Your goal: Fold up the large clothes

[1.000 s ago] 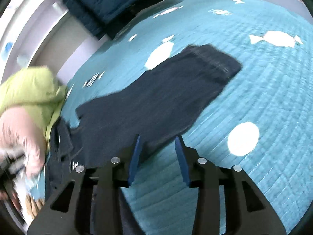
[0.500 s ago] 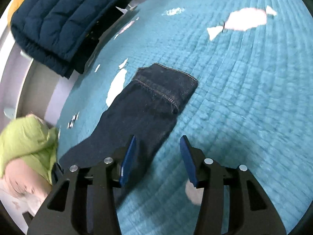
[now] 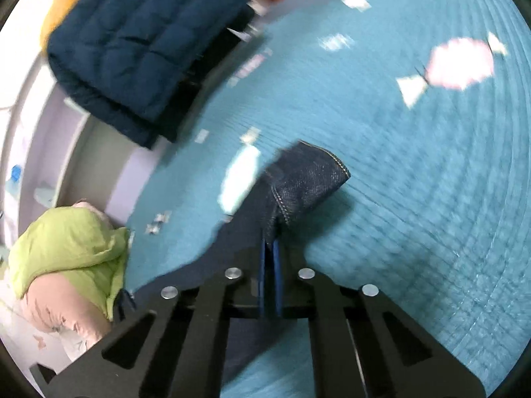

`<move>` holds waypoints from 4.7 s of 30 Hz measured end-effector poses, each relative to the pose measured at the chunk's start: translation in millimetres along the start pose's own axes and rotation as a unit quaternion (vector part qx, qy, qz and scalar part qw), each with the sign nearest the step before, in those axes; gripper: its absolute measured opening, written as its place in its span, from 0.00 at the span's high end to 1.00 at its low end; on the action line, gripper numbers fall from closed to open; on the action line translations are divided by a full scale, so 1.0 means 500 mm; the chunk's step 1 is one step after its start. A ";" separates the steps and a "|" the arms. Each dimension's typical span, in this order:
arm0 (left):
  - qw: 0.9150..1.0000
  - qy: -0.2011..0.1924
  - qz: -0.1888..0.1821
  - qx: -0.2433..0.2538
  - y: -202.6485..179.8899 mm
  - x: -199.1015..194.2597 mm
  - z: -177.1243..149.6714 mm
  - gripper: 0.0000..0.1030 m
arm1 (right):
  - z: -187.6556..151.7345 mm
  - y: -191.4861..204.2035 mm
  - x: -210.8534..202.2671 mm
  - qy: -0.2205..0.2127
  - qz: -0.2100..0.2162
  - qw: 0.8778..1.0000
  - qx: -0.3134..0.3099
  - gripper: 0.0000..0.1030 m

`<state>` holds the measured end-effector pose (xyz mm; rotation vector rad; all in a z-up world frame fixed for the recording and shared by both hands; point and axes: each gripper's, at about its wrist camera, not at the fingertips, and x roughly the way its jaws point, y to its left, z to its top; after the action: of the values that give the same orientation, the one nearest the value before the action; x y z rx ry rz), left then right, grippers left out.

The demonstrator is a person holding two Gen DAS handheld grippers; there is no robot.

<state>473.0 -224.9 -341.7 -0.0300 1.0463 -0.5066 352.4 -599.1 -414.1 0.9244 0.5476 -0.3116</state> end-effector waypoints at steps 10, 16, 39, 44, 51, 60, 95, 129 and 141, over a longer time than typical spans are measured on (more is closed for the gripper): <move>0.989 0.085 0.047 0.110 -0.109 0.189 -0.048 0.70 | -0.001 0.171 -0.071 -0.021 0.060 0.995 -0.083 0.97; 0.997 0.035 -0.024 0.063 -0.057 0.097 -0.030 0.69 | -0.050 0.325 -0.105 -0.013 0.127 0.979 -0.156 0.97; 0.982 -0.051 0.120 -0.139 0.480 -0.282 -0.124 0.67 | -0.647 0.619 0.125 0.269 0.095 0.900 -0.329 0.74; 0.982 -0.060 0.090 -0.152 0.449 -0.273 -0.098 0.63 | -0.601 0.635 0.061 0.255 0.130 0.901 -0.327 0.16; 0.994 -0.028 0.044 -0.100 0.355 -0.196 -0.052 0.61 | -0.449 0.523 0.029 0.179 0.051 0.940 -0.285 0.31; 0.993 0.073 0.016 -0.095 0.336 -0.020 -0.049 0.53 | -0.384 0.276 0.117 0.232 -0.070 0.952 -0.185 0.99; 0.965 0.138 0.099 -0.199 0.669 0.044 0.150 0.21 | -0.188 0.339 0.388 0.318 -0.075 0.931 -0.161 0.50; 0.988 -0.038 0.002 -0.146 0.480 -0.440 -0.068 0.90 | -0.172 0.421 -0.138 0.224 0.134 0.940 -0.221 0.94; 0.990 0.035 0.018 -0.138 0.431 -0.496 -0.401 0.85 | -0.324 0.173 -0.354 0.333 0.032 0.917 -0.219 0.93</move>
<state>290.7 111.1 -296.8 -0.2391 1.1783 -0.3300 198.1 -413.0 -333.6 0.5883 1.1582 0.2038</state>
